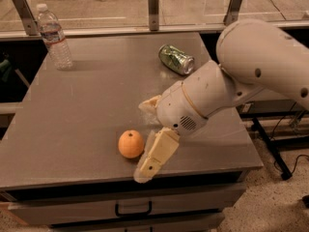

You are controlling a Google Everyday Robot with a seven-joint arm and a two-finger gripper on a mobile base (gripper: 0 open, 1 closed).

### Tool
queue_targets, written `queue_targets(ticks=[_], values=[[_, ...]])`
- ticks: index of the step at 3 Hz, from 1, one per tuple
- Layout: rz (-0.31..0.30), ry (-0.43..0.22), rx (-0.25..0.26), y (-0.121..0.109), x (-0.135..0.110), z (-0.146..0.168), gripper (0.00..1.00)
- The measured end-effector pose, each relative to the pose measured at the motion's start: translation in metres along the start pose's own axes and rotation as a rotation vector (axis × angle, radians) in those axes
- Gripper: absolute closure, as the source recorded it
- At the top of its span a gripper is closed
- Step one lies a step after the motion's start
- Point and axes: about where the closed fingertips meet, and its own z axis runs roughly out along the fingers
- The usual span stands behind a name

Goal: Move orange near water bottle

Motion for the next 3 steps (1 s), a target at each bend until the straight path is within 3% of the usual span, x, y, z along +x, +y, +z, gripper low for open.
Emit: queue_targets(ticks=[1, 3], values=[[0.003, -0.050, 0.001, -0.003, 0.007, 0.017, 0.00], [0.036, -0.142, 0.010, -0.011, 0.006, 0.029, 0.41]])
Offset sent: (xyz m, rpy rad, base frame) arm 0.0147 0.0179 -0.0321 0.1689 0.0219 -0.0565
